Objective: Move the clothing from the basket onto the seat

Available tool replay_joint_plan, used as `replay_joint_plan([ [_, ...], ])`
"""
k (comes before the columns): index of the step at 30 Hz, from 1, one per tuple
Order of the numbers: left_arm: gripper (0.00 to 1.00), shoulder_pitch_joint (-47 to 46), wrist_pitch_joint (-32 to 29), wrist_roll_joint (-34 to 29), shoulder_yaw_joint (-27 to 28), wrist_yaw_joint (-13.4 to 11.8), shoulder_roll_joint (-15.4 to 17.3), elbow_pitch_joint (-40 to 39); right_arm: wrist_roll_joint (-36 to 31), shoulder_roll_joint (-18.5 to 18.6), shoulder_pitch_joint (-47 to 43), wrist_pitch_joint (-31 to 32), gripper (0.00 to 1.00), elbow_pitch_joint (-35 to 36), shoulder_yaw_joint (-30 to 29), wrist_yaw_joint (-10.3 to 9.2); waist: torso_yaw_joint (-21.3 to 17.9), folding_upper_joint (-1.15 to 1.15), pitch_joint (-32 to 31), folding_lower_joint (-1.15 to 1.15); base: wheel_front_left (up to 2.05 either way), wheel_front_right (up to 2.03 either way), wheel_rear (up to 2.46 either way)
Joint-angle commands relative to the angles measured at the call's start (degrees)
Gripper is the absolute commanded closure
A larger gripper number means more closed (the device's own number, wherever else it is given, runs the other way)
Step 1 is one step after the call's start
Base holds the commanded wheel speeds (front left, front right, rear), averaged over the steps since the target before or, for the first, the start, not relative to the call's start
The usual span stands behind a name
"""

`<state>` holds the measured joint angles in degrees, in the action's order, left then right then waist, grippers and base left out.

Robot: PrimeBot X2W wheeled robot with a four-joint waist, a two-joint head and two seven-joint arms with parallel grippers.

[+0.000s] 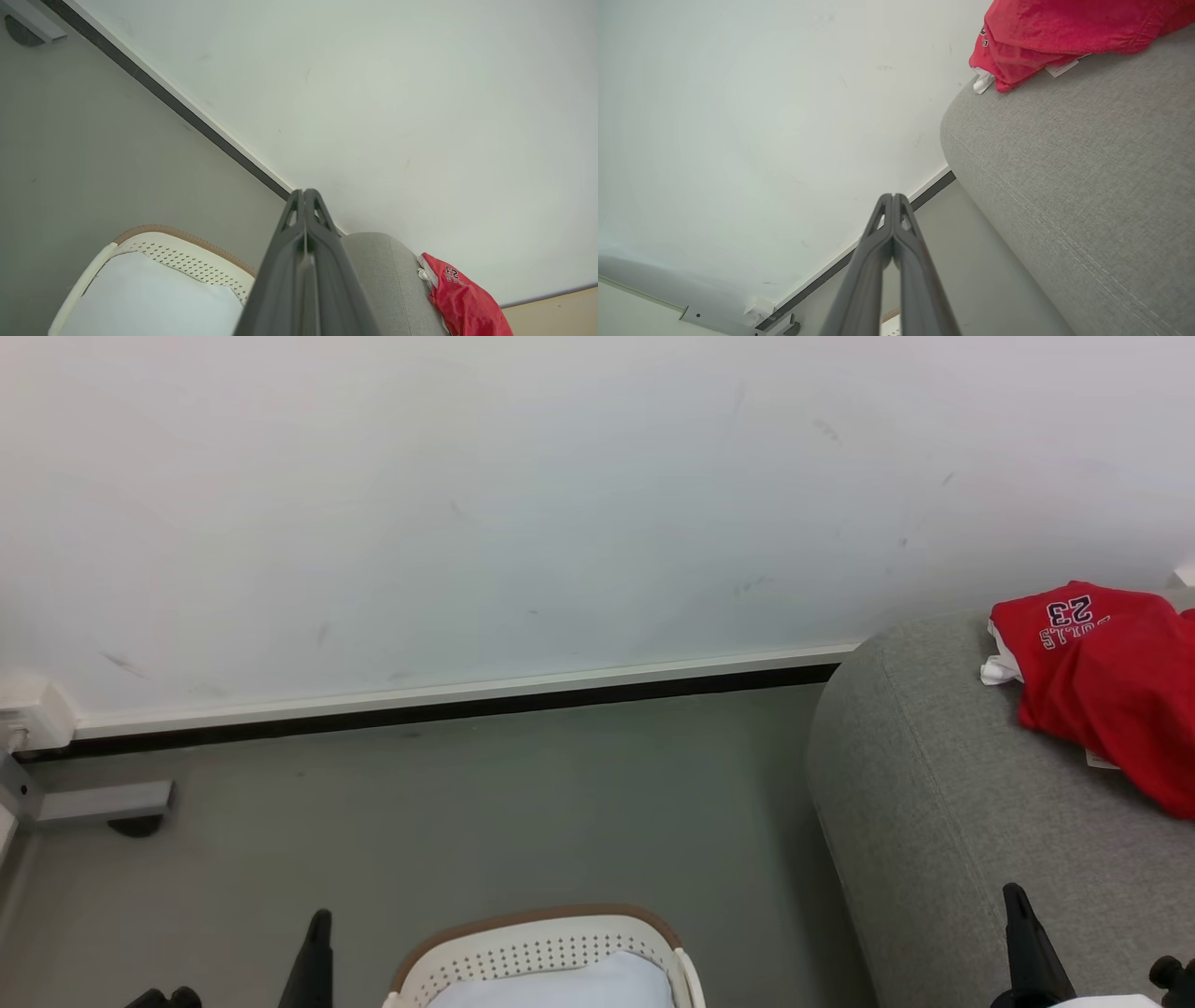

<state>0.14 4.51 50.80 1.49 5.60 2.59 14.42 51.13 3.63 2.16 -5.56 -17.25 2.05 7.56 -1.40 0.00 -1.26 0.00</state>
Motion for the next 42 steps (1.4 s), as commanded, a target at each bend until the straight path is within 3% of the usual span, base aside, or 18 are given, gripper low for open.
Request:
replay_joint_plan([
  [1,1.00,-1.4,-0.4,1.7,0.4,0.3,0.3,-0.7,2.1,0.5,1.3,0.3,1.00,0.9,-0.4,-0.05,0.0,0.00,0.0,0.00,0.00,0.00,0.00],
  [42,1.00,-4.6,-6.9,25.6,3.3,1.4,0.4,-0.6,26.4,0.5,3.1,6.7,1.00,2.4,-4.5,-0.09,0.7,0.00,0.7,0.00,0.00,0.00,0.00],
])
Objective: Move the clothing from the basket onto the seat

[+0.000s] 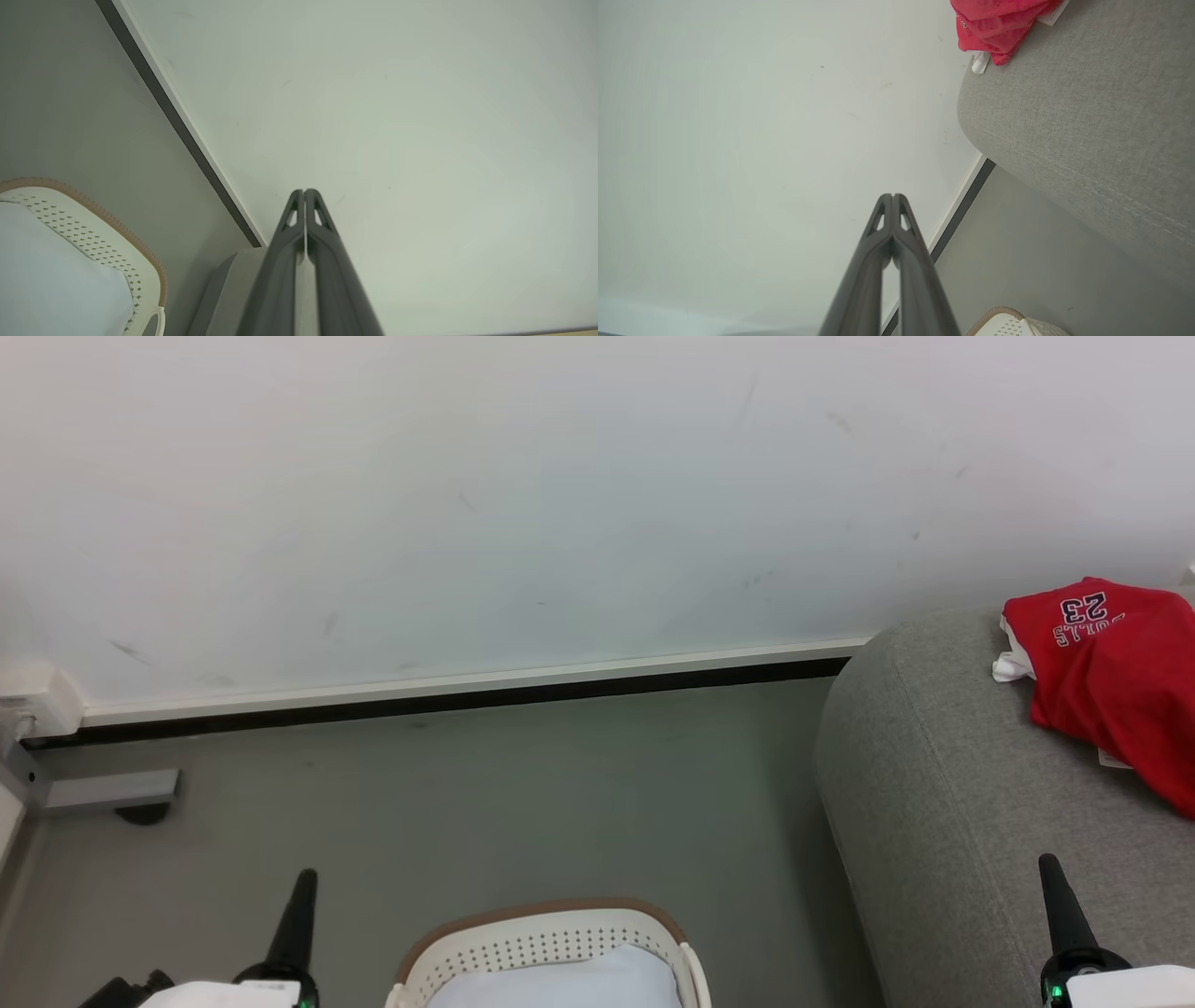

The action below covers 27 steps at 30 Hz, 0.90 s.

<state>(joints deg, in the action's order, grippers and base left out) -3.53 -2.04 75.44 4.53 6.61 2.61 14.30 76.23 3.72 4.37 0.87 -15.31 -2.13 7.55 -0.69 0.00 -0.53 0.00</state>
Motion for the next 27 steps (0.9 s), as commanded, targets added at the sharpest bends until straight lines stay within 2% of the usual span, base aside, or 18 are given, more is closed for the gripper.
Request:
replay_joint_plan([
  [1,1.00,-1.0,-0.5,1.4,0.3,0.4,0.4,-0.4,1.7,0.4,0.9,0.4,1.00,0.5,-0.4,-0.08,0.0,0.00,0.0,0.00,0.00,0.00,0.00],
  [27,1.00,-2.4,-3.5,12.4,1.7,0.8,0.4,-0.4,12.6,0.2,1.6,3.5,1.00,1.3,-2.5,-0.10,0.5,0.00,0.5,0.00,0.00,0.00,0.00],
])
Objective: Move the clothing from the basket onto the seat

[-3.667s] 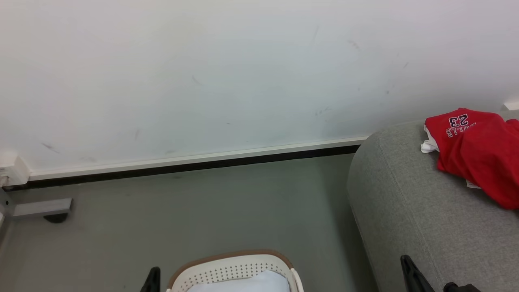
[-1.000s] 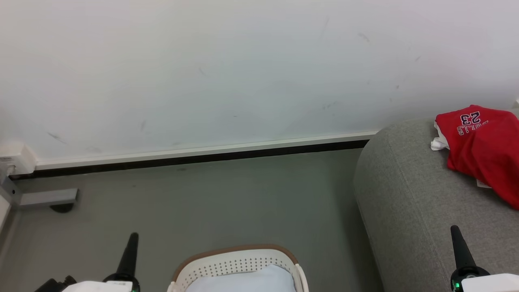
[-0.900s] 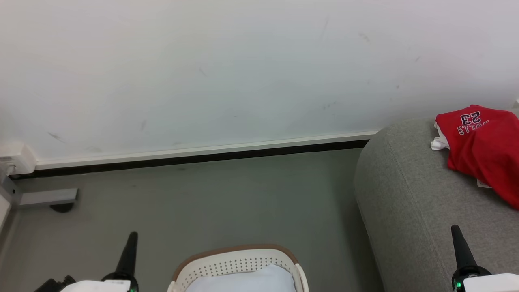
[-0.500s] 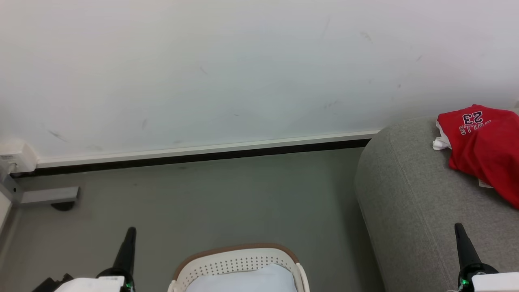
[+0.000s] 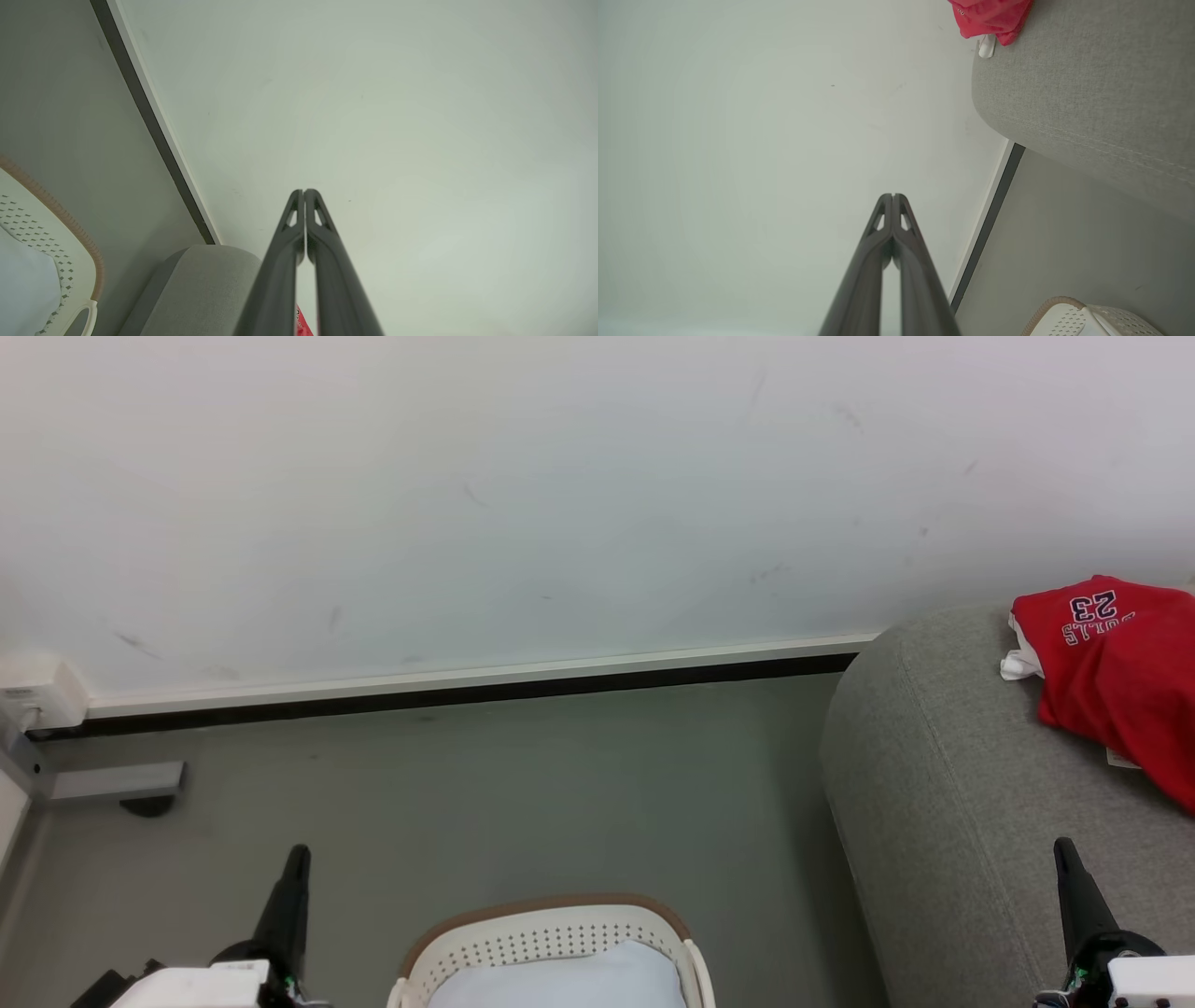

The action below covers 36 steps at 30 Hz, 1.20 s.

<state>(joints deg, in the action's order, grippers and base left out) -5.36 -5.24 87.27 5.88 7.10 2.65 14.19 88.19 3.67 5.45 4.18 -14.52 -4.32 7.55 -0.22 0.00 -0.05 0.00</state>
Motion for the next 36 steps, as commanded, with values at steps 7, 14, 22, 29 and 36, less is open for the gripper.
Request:
replay_joint_plan([
  [7,1.00,-0.9,-0.9,3.2,0.6,0.5,0.4,-0.2,3.4,0.2,0.7,1.0,1.00,0.7,-0.8,-0.11,0.1,0.00,0.1,0.00,0.00,0.00,0.00],
  [14,1.00,-1.2,-1.5,5.5,0.8,0.5,0.4,-0.2,5.3,0.1,1.0,1.6,1.00,0.8,-1.2,-0.12,0.2,0.00,0.2,0.00,0.00,0.00,0.00],
  [22,1.00,-1.2,-1.5,5.5,0.8,0.5,0.4,-0.2,5.1,0.0,1.0,1.7,1.00,0.7,-1.3,-0.12,0.2,0.00,0.2,0.00,0.00,0.00,0.00],
  [29,1.00,-1.2,-1.5,5.5,0.8,0.5,0.4,-0.2,5.0,-0.1,1.0,1.7,1.00,0.7,-1.4,-0.12,0.2,0.00,0.2,0.00,0.00,0.00,0.00],
  [36,1.00,-1.2,-1.5,5.5,0.8,0.5,0.4,-0.2,4.8,-0.2,1.0,1.8,1.00,0.7,-1.5,-0.12,0.2,0.00,0.2,0.00,0.00,0.00,0.00],
])
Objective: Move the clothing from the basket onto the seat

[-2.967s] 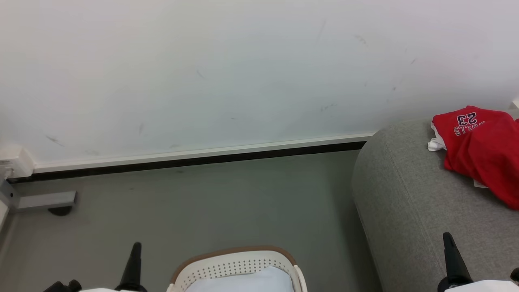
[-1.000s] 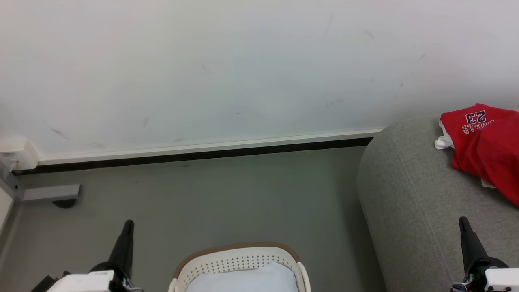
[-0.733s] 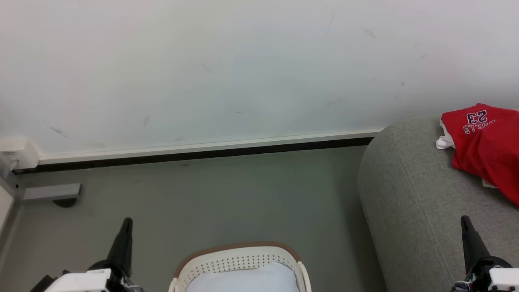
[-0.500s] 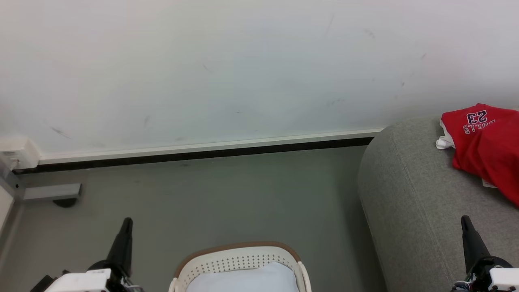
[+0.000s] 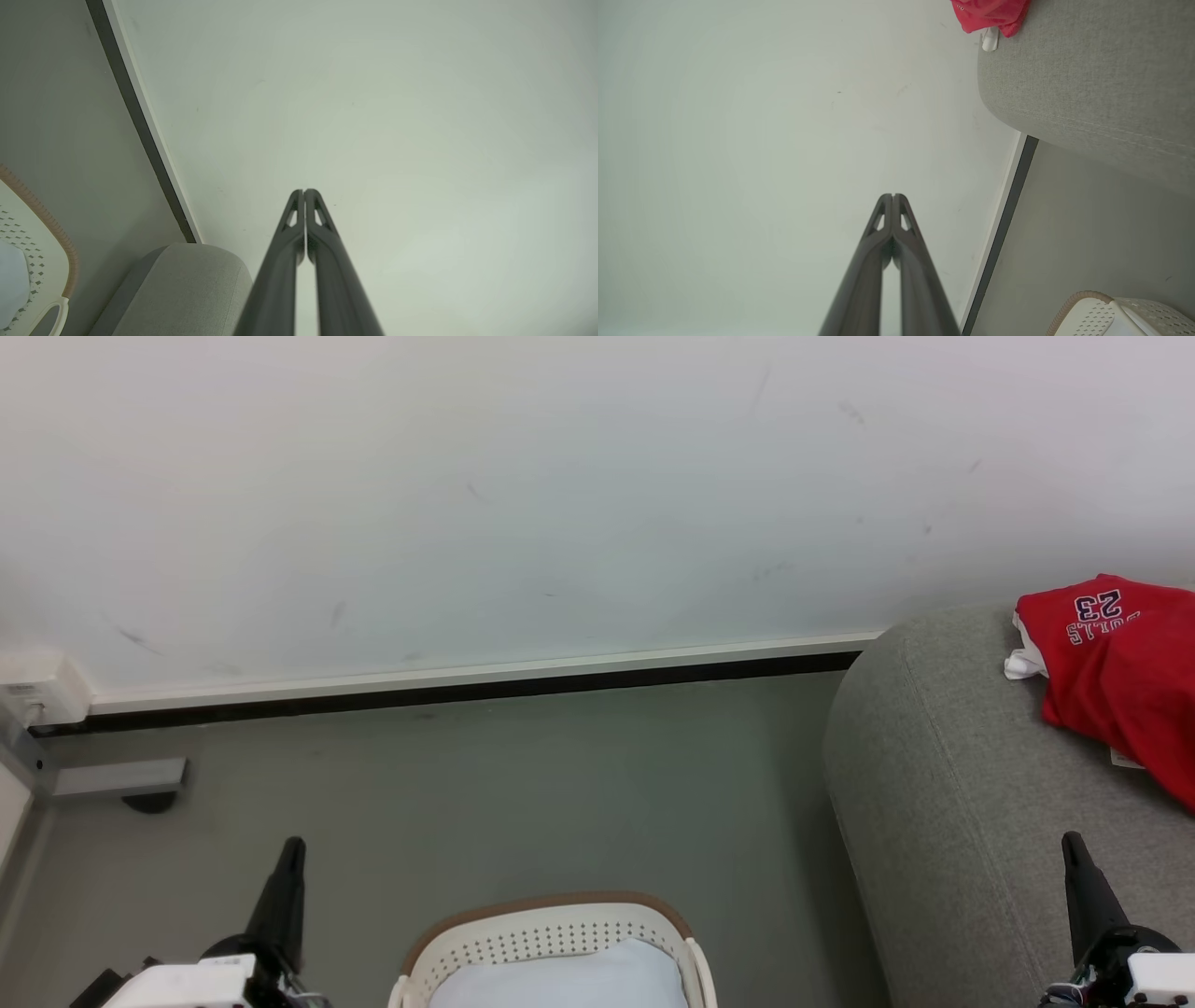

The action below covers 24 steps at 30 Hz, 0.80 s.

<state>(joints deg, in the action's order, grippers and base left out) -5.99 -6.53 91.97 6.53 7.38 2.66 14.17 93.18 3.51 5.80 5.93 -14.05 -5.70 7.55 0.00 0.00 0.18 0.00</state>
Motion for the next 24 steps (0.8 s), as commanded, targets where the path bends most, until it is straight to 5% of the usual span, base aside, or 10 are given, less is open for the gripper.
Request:
replay_joint_plan([
  [1,1.00,-0.5,-0.2,0.8,0.1,0.2,0.4,-0.2,-0.2,0.0,0.6,0.1,1.00,0.2,-0.1,-0.12,0.0,0.00,0.0,0.00,0.00,0.00,0.00],
  [24,1.00,-0.5,-0.2,0.8,0.1,0.2,0.4,-0.2,-0.3,-0.2,0.7,0.4,1.00,0.2,-0.4,-0.12,0.0,0.00,0.0,0.00,0.00,0.00,0.00],
])
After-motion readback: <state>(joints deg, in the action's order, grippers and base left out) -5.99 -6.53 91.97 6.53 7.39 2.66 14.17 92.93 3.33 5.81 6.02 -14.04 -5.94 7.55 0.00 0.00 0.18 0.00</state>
